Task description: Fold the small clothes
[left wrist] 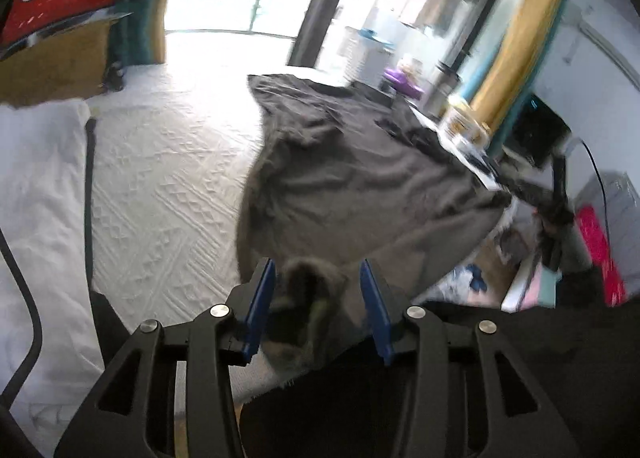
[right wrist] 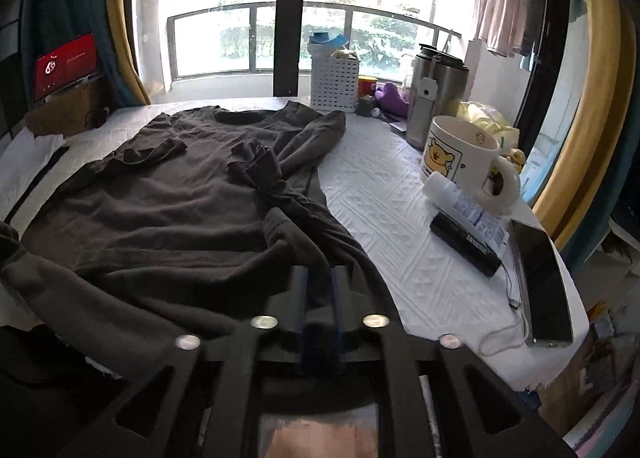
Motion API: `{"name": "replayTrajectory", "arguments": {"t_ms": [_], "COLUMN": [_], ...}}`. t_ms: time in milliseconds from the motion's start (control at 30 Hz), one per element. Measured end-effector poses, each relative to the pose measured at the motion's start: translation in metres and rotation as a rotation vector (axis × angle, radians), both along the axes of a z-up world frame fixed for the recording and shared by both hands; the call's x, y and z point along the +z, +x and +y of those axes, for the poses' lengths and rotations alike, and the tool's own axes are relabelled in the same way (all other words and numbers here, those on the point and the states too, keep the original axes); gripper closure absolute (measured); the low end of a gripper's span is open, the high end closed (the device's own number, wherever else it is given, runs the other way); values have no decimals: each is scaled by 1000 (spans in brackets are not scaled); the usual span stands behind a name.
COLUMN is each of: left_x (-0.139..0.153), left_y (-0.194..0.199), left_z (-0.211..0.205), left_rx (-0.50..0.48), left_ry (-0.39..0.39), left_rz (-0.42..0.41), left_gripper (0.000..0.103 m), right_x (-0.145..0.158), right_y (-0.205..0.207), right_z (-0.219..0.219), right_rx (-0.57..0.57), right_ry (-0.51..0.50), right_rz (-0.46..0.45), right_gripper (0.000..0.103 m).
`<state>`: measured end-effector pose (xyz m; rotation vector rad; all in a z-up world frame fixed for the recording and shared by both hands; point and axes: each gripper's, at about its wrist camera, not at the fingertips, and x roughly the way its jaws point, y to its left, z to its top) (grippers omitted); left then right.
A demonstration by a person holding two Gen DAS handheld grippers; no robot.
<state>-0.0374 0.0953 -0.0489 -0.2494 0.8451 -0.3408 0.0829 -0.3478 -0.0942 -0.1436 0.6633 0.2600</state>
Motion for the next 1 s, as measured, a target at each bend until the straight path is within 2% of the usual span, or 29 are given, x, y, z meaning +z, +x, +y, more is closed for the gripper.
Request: {"name": "replayTrajectory", "arguments": {"t_ms": [67, 200, 300, 333, 367, 400, 433, 467, 500, 633, 700, 733, 767, 800, 833, 967, 1000], "left_x": [-10, -26, -36, -38, -38, -38, -35, -31, -27, -4, 1, 1, 2, 3, 6, 34, 40], "left_y": [14, 26, 25, 22, 18, 15, 11, 8, 7, 1, 2, 3, 3, 2, 1, -8, -10], "left_z": [2, -13, -36, -41, -47, -48, -51, -51, -49, -44, -45, -46, -47, -48, -48, -47, -47], "left_rx": [42, 23, -56, -72, -88, -93, -93, -85, -81, -64, -73, -73, -72, -72, -65, -25, -20], "left_ry": [-25, -22, 11, 30, 60, 74, 90, 91, 88, 85, 85, 92, 98, 99, 103, 103, 103], "left_rz": [49, 97, 110, 106, 91, 80, 58, 28, 7, -98, -116, -118, -122, -125, -141, -258, -281], "left_gripper": [59, 59, 60, 61, 68, 75, 78, 84, 89, 91, 91, 91, 91, 92, 92, 93, 93], "right_x": [0, 0, -5, -10, -14, -18, -21, -23, -25, -39, -47, -46, -45, -43, -39, -10, 5], "right_y": [6, 16, 25, 31, 33, 35, 37, 38, 39, 60, 71, 72, 72, 73, 71, 55, 47], "right_z": [4, 7, 3, 1, 3, 6, 9, 14, 17, 22, 24, 26, 27, 27, 27, 25, 21], "right_rx": [2, 14, 32, 39, 56, 78, 100, 117, 127, 136, 139, 143, 157, 157, 150, 144, 129], "right_ry": [-7, 11, 47, 56, 57, 57, 56, 52, 46, 62, 74, 72, 85, 86, 89, 49, 45], "right_rz": [-1, -6, 20, 41, 58, 69, 77, 87, 95, 139, 167, 147, 149, 149, 151, 66, 20], "right_gripper": [0, 0, 0, 0, 0, 4, 10, 20, 22, 22, 23, 23, 43, 87, 96, 96, 96]}}
